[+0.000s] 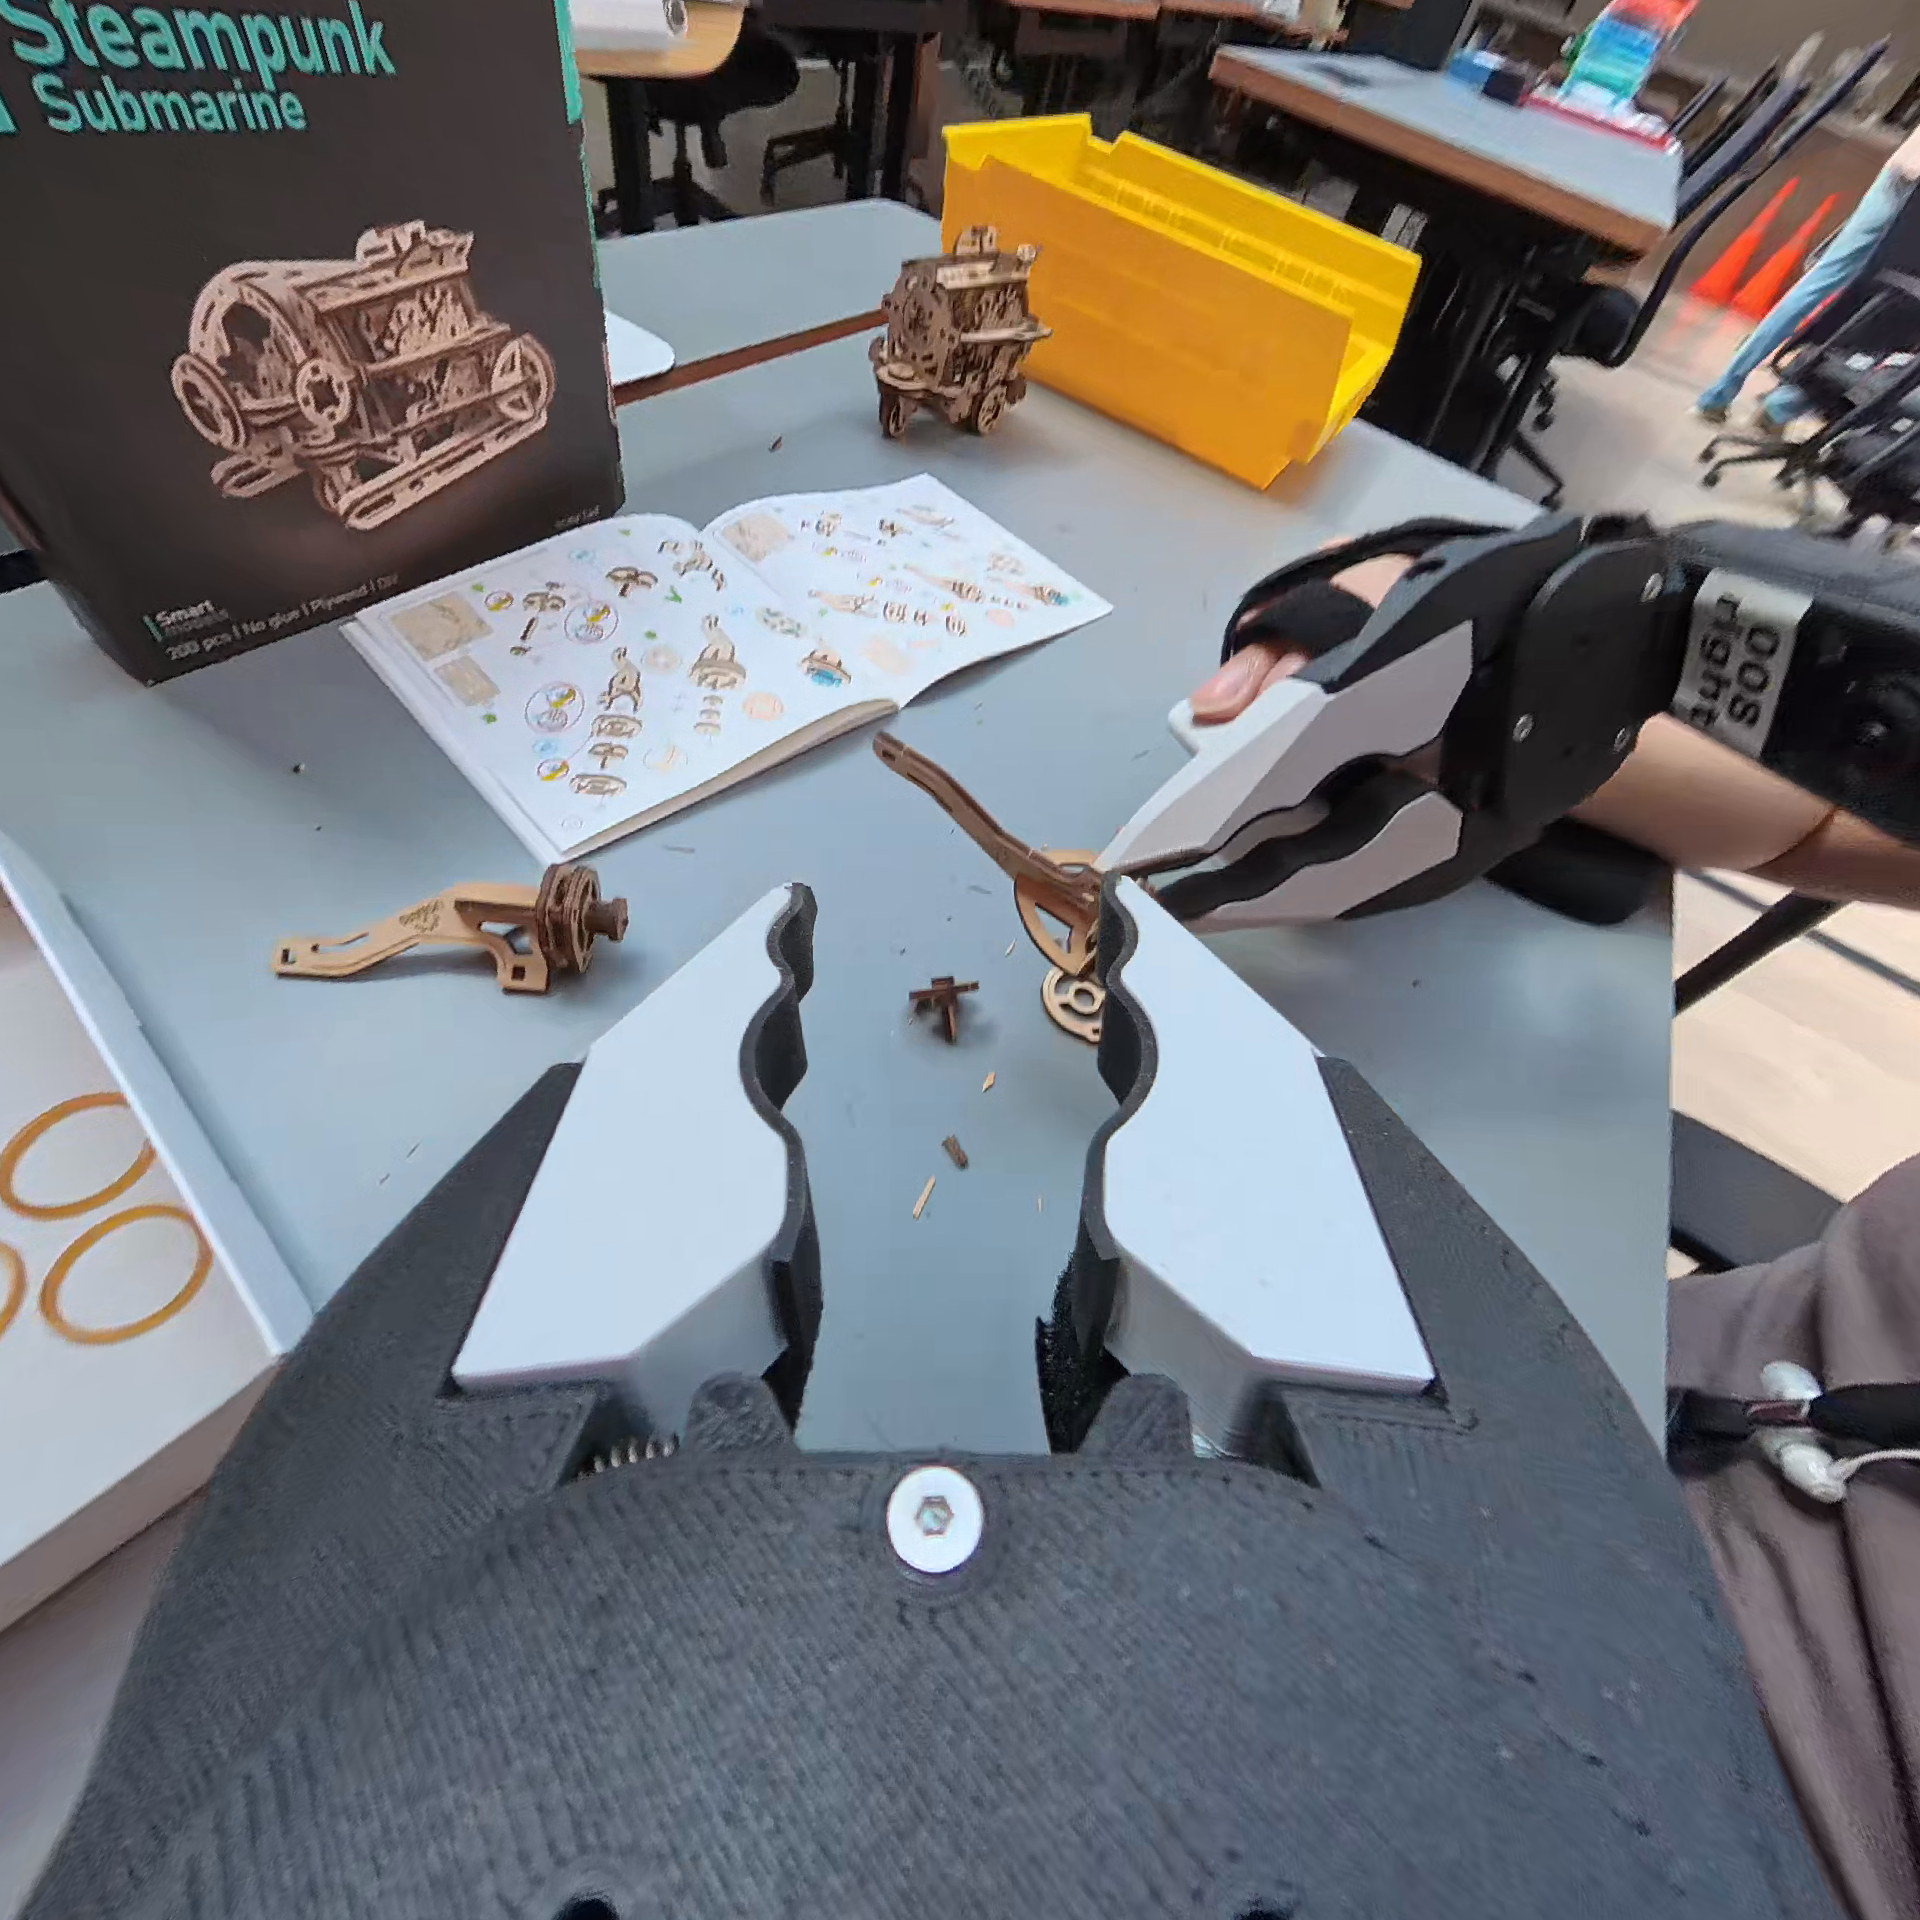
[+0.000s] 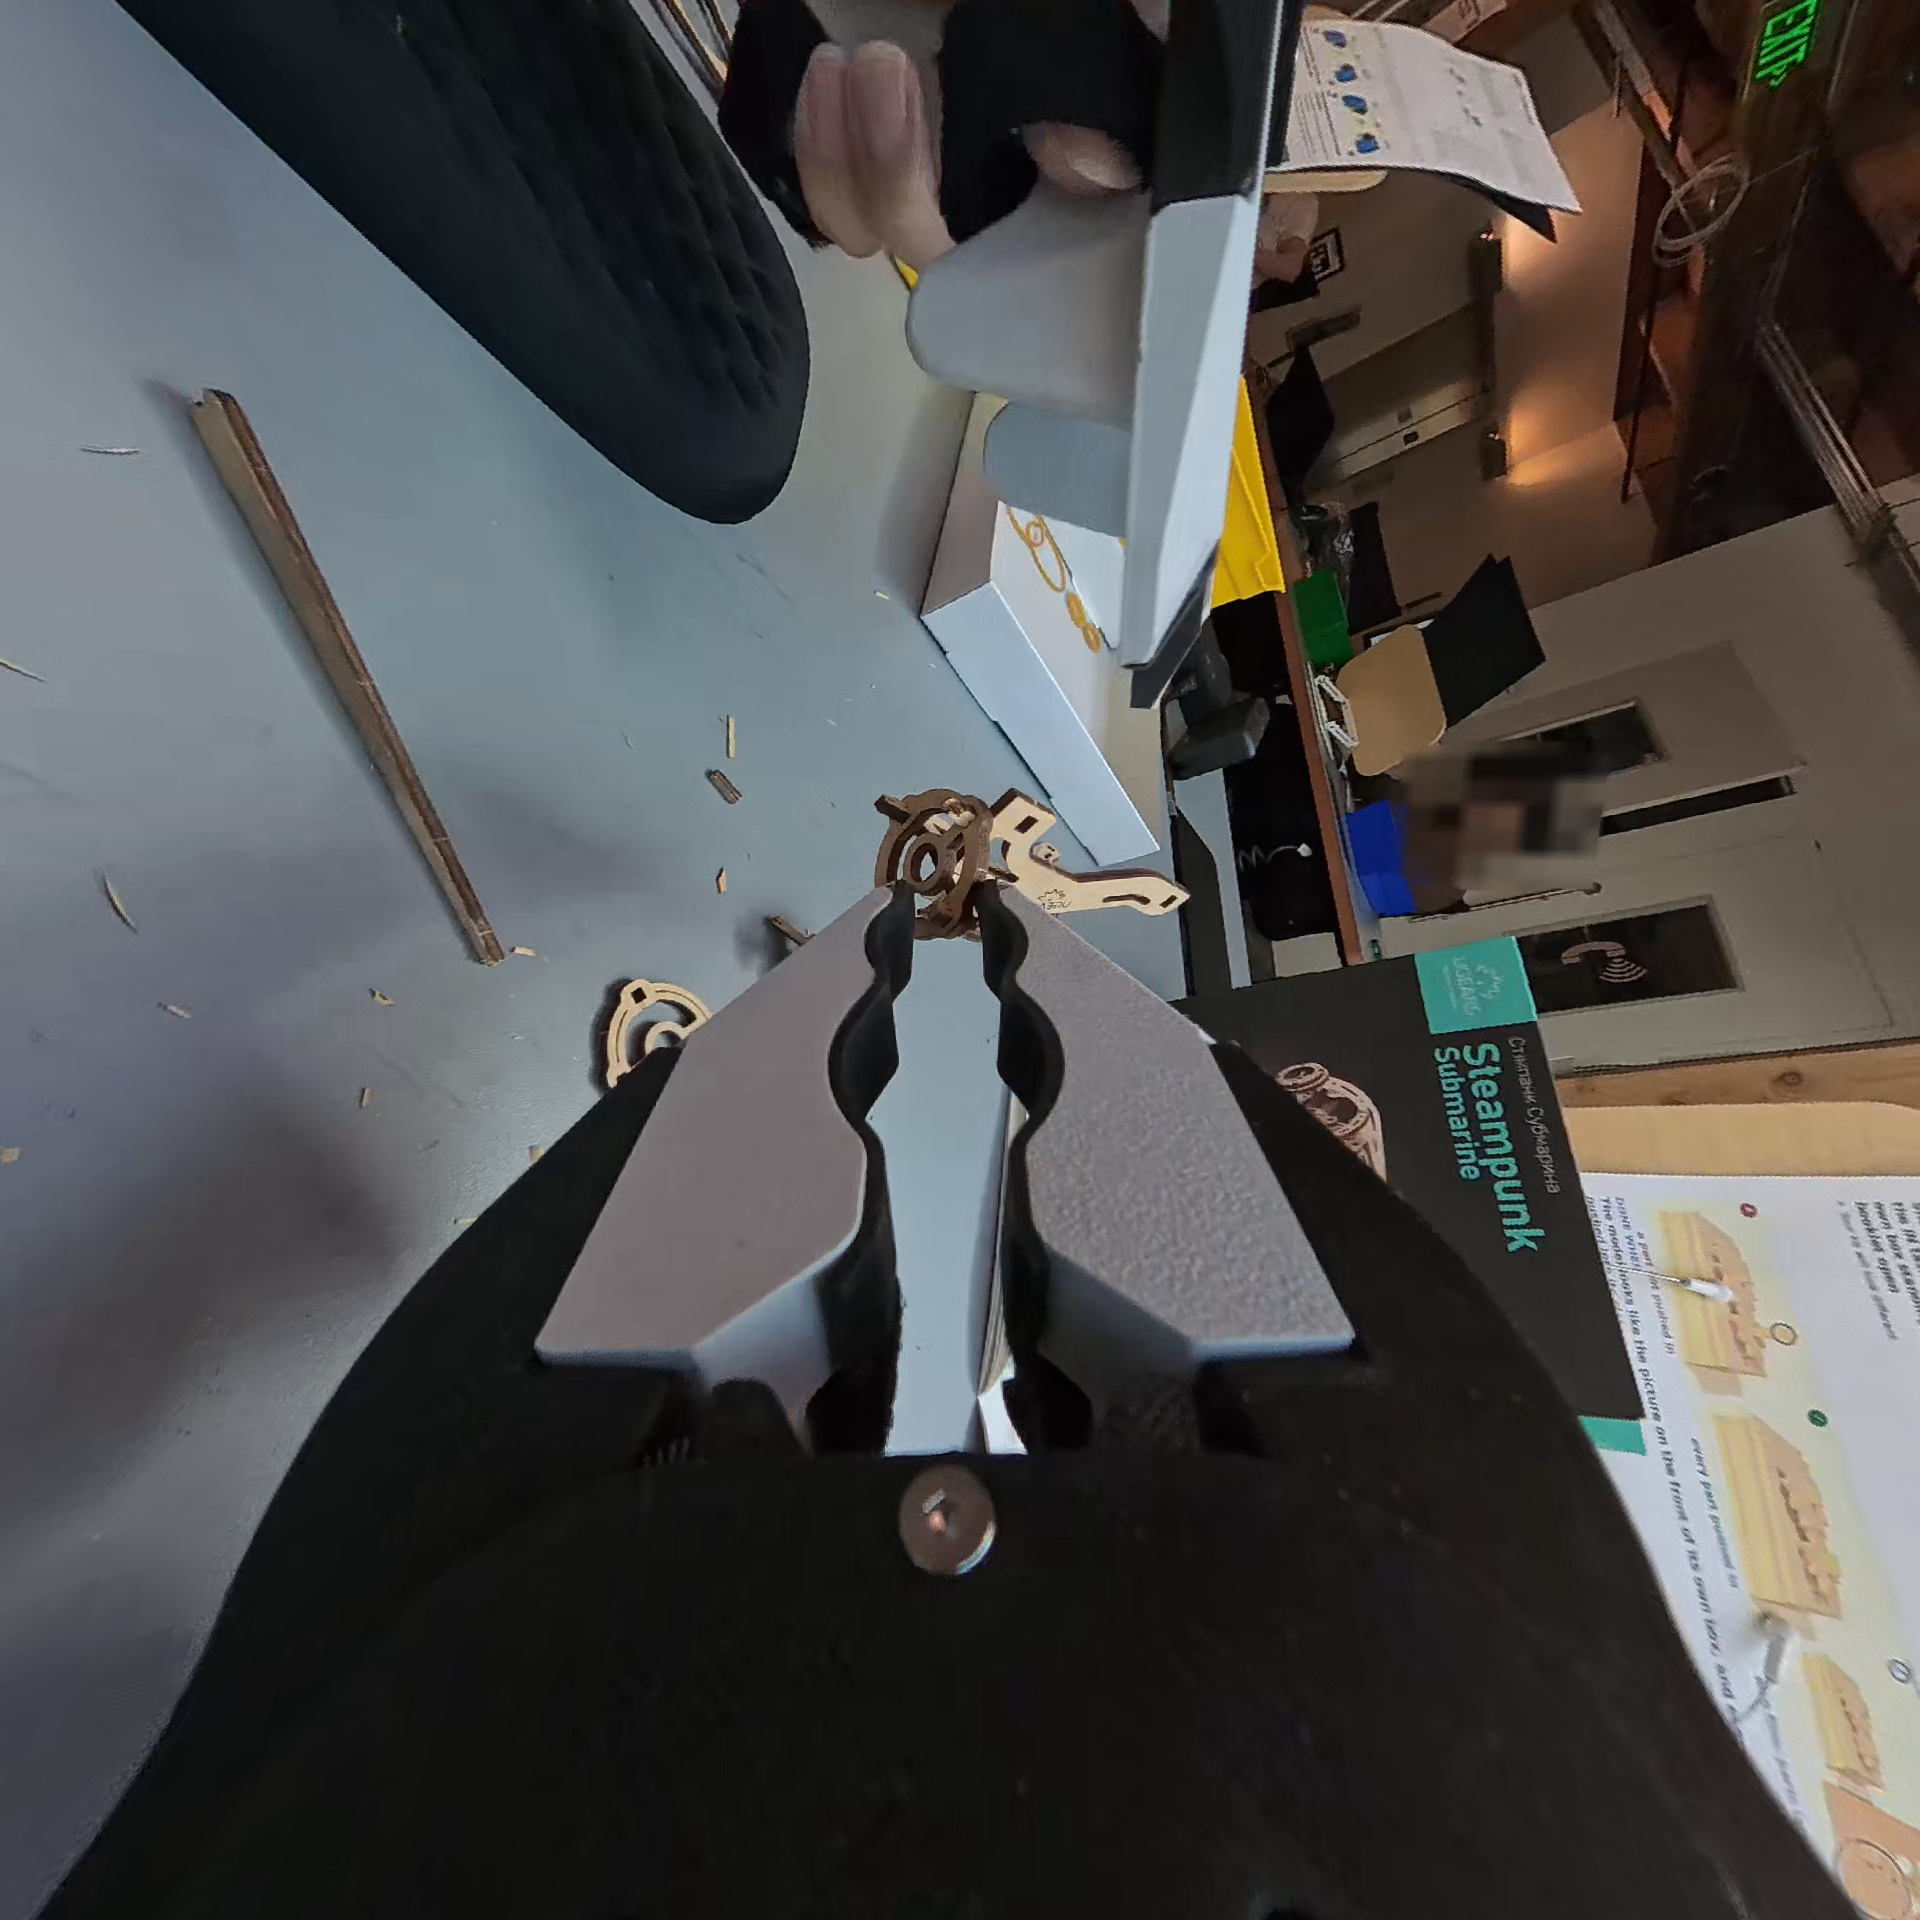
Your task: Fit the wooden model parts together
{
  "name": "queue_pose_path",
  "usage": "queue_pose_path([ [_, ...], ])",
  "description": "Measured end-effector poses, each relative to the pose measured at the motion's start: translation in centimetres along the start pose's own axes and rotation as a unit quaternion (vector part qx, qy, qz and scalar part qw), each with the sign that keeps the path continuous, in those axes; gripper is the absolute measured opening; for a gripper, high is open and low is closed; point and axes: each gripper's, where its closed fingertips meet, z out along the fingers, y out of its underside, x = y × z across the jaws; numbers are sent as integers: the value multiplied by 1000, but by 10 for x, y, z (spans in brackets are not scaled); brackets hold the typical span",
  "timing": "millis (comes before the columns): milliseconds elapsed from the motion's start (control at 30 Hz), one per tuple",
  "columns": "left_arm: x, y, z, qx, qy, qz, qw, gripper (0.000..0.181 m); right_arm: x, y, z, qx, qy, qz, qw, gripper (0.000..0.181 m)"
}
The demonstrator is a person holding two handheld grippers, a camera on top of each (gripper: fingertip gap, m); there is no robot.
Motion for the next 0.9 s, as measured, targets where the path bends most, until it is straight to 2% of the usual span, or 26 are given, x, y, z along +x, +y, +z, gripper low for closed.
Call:
queue_pose_path([
  [167, -10, -42, 15, 22, 59, -101, 993, 65, 12, 10, -6, -38, 44, -55, 997, 12],
  [233, -11, -55, 23, 24, 72, -109, 991, 62, 14, 14, -7, -51, 55, -69, 995, 12],
  [300, -20, -61, 34, 25, 49, -97, 994, 61, 14, 18, -8, -66, 59, -75, 993, 12],
  [400, -19, -52, 49, 15, 49, -103, 993, 61, 10, 20, -11, -80, 59, -94, 991, 12],
  [567, -10, -16, 60, -21, 87, -151, 985, 61, 8, 17, -13, -84, 62, -118, 988, 11],
  [700, 9, -17, 61, -8, 165, -181, 970, 60, 11, 16, -15, -74, 62, -100, 990, 12],
  [833, 9, -15, 60, -8, 178, -157, 971, 58, 17, 13, -19, -66, 73, -95, 991, 11],
  [900, 11, -18, 58, 6, 200, -170, 965, 58, 19, 8, -21, -50, 76, -78, 993, 11],
])
